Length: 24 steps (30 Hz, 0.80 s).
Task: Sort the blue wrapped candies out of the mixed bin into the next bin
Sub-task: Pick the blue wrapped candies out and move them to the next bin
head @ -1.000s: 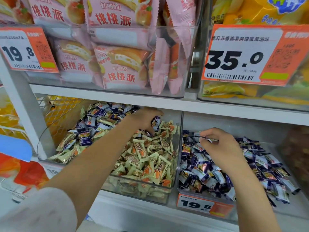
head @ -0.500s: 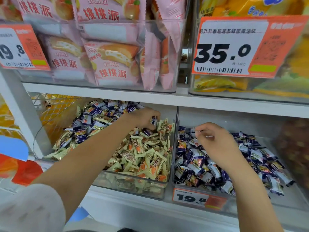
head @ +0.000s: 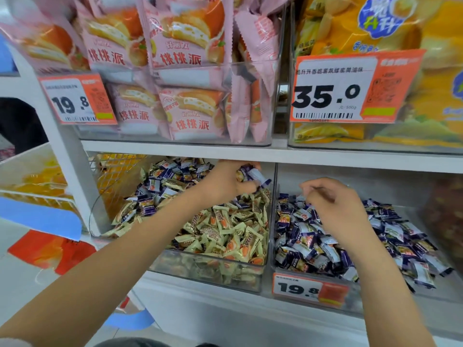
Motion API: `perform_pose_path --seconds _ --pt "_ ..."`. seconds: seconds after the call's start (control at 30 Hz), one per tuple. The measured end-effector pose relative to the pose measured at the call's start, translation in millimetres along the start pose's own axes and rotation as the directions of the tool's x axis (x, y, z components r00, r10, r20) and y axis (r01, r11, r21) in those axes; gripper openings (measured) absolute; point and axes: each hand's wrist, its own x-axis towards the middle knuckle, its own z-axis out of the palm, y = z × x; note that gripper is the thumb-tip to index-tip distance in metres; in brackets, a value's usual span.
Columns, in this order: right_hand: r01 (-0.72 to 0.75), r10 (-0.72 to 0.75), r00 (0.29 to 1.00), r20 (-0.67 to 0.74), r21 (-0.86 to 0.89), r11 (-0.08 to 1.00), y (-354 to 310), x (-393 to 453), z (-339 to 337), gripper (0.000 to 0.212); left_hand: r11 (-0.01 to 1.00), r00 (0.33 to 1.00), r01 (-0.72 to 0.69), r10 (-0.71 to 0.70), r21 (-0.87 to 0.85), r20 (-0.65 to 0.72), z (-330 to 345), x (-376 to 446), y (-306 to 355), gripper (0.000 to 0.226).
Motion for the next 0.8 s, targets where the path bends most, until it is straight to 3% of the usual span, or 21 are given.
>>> perform_pose_path --seconds 0.13,0.23,0.3,0.37,0.43,0.5,0.6,0.67,0.73,0.8 --pt "-0.081 0.096 0.987 -0.127 0.118 0.99 -1.8 -1.1 -11.3 0.015 0.987 0.997 -0.025 0.036 -0.161 0.065 15.8 -9.4 40.0 0.019" --pt "-0.198 0.235 0.957 -0.168 0.213 0.957 -0.1 -4.3 -24.0 0.02 0.989 0.981 -0.061 0.084 -0.133 0.177 34.7 -13.0 49.1 0.018" --pt "-0.328 0.355 0.933 -0.054 0.277 0.903 -1.8 -6.2 -29.3 0.015 0.985 0.974 -0.062 0.095 -0.161 0.204 45.4 -10.6 54.9 0.018" --pt "-0.492 0.458 0.87 0.184 0.397 0.775 -6.1 -7.4 -32.7 0.016 0.976 0.98 -0.082 0.116 -0.2 0.164 53.8 -1.8 64.2 0.018" --pt "-0.591 0.446 0.807 0.388 0.53 0.608 -7.8 -7.3 -35.1 0.025 0.973 0.982 -0.109 0.138 -0.205 0.133 62.2 8.6 73.3 0.019" --pt "-0.605 0.421 0.794 0.437 0.625 0.493 -3.2 -3.9 -38.1 0.032 0.97 0.981 -0.098 0.132 -0.221 0.145 69.9 18.6 75.8 0.026" --pt "-0.601 0.457 0.78 0.427 0.713 0.362 8.3 3.4 -41.9 0.041 0.967 0.967 -0.009 0.074 -0.256 0.245 76.1 28.6 72.2 0.043" --pt "-0.596 0.507 0.759 0.41 0.751 0.285 13.9 6.5 -45.7 0.037 0.94 0.945 0.104 0.008 -0.324 0.327 76.8 34.1 66.3 0.045" --pt "-0.564 0.556 0.756 0.346 0.775 0.285 15.8 7.7 -50.3 0.02 0.837 0.908 0.276 -0.067 -0.473 0.413 76.2 37.6 58.7 0.046" --pt "-0.522 0.61 0.755 0.24 0.784 0.338 16.8 8.3 -54.5 0.003 0.786 0.888 0.341 -0.089 -0.516 0.451 76.2 41.3 51.5 0.047"
